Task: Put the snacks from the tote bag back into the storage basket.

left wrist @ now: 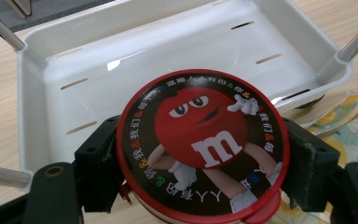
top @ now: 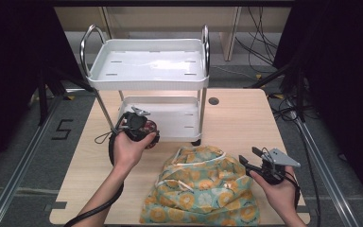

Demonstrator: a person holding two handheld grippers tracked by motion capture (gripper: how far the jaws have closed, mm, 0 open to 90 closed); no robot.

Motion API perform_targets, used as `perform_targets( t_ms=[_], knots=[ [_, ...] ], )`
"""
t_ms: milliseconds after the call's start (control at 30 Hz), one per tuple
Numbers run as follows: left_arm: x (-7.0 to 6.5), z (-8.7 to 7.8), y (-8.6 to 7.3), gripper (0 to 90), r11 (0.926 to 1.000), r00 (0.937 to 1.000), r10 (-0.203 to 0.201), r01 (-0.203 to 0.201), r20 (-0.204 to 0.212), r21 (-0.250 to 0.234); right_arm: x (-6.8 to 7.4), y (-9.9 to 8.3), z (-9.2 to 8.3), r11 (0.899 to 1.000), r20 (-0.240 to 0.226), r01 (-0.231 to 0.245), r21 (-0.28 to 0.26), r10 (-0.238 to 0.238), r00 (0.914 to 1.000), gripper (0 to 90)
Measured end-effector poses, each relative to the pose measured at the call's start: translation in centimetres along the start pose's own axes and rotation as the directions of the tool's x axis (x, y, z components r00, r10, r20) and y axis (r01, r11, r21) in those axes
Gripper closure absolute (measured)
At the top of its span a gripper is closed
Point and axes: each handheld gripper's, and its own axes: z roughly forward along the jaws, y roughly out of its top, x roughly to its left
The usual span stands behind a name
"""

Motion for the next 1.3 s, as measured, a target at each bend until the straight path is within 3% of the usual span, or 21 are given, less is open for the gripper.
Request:
perform_targets(
  t_ms=[633,667,733,800,900,1033,1067,1200,1233,1300],
  knots=[
    [0.7,0.3,0.3,25.3,0.9999,0.9998,-0.015,0.015,-0.011,0.007,0.0,0.0,0.0,1.0,0.0,0.001,0.0,-0.001,1.0,38.3],
    [0.7,0.4,0.3,25.3,0.9999,0.9998,-0.013,0.013,-0.012,0.008,0.2,0.0,0.0,1.0,-0.001,-0.027,0.007,0.027,0.9996,38.3],
    [0.8,0.4,0.3,25.3,0.9999,0.9999,-0.011,0.011,-0.013,0.01,0.0,0.0,0.0,1.0,-0.001,0.002,-0.001,-0.002,1.0,38.3],
    [0.8,0.4,0.3,25.3,0.9999,0.9998,-0.014,0.014,-0.016,0.008,0.0,0.0,0.0,1.0,0.0,0.0,0.0,0.0,1.0,38.3],
    [0.9,0.4,0.4,25.3,0.9998,0.9997,-0.017,0.017,-0.02,0.006,0.2,0.0,0.0,1.0,-0.003,-0.031,0.003,0.031,0.9995,38.3],
    [1.1,0.5,0.5,25.3,0.9998,0.9996,-0.016,0.016,-0.022,0.011,0.0,0.0,0.1,1.0,-0.005,-0.009,-0.001,0.009,0.9999,38.3],
    [1.1,0.5,0.5,25.3,0.9998,0.9996,-0.018,0.019,-0.022,0.01,0.2,0.0,0.0,0.999,-0.006,-0.034,0.008,0.034,0.9994,38.3],
    [1.3,0.6,0.6,25.3,0.9997,0.9995,-0.019,0.02,-0.023,0.016,0.0,0.0,0.0,1.0,0.004,0.004,0.0,-0.004,1.0,38.3],
    [1.3,0.6,0.7,25.3,0.9996,0.9995,-0.021,0.021,-0.024,0.018,0.3,0.0,0.0,1.0,-0.003,-0.031,0.006,0.031,0.9995,38.3],
    [1.4,0.6,0.7,25.3,0.9996,0.9994,-0.024,0.024,-0.024,0.018,0.2,0.0,0.0,1.0,-0.004,-0.021,0.003,0.021,0.9998,38.3]
  ],
)
